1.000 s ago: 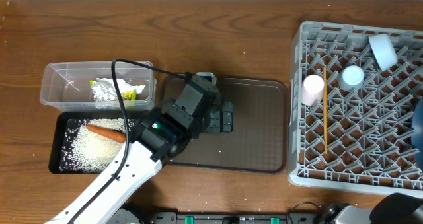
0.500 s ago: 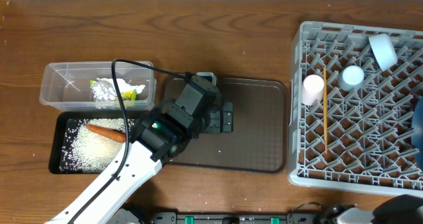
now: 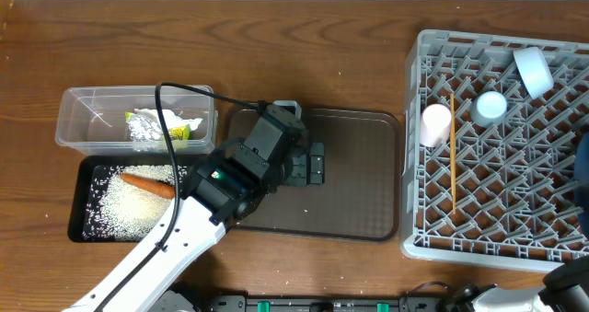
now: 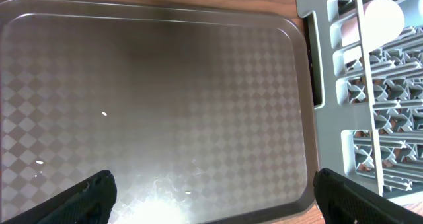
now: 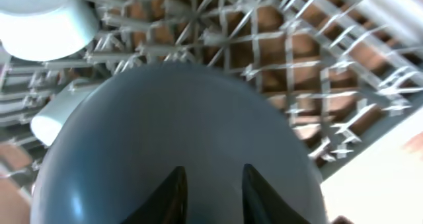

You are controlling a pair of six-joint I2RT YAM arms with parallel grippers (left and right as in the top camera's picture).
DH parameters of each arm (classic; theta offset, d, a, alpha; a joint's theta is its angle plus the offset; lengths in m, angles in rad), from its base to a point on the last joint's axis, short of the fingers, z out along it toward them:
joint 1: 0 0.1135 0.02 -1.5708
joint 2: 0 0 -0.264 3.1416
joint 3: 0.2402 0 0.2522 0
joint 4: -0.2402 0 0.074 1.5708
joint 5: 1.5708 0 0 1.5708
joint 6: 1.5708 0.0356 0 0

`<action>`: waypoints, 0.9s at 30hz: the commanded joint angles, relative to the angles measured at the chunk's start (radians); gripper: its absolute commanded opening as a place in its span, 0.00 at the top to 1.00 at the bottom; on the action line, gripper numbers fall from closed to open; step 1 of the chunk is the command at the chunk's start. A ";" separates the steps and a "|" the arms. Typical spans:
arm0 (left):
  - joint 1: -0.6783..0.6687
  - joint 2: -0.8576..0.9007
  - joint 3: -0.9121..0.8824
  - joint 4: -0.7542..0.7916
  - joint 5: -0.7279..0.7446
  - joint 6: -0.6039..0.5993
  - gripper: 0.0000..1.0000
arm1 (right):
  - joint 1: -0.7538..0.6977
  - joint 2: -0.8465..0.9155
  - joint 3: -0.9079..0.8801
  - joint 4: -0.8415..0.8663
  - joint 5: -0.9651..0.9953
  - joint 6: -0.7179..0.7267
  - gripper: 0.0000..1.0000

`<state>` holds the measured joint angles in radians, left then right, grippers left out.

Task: Sort waste into correct bins and load items into the dishwasher rack
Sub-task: 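Lower the blue plate into the rack's right side and release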

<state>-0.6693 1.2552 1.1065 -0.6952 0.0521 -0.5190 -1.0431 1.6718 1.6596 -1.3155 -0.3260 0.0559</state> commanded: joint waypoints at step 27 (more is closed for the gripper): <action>0.002 0.007 0.003 -0.001 -0.012 0.014 0.02 | 0.301 -0.021 -0.070 -0.175 -0.170 -0.081 0.68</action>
<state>-0.6693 1.2552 1.1065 -0.6952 0.0521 -0.5186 -0.7952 1.6775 1.5753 -1.4666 -0.4767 -0.0025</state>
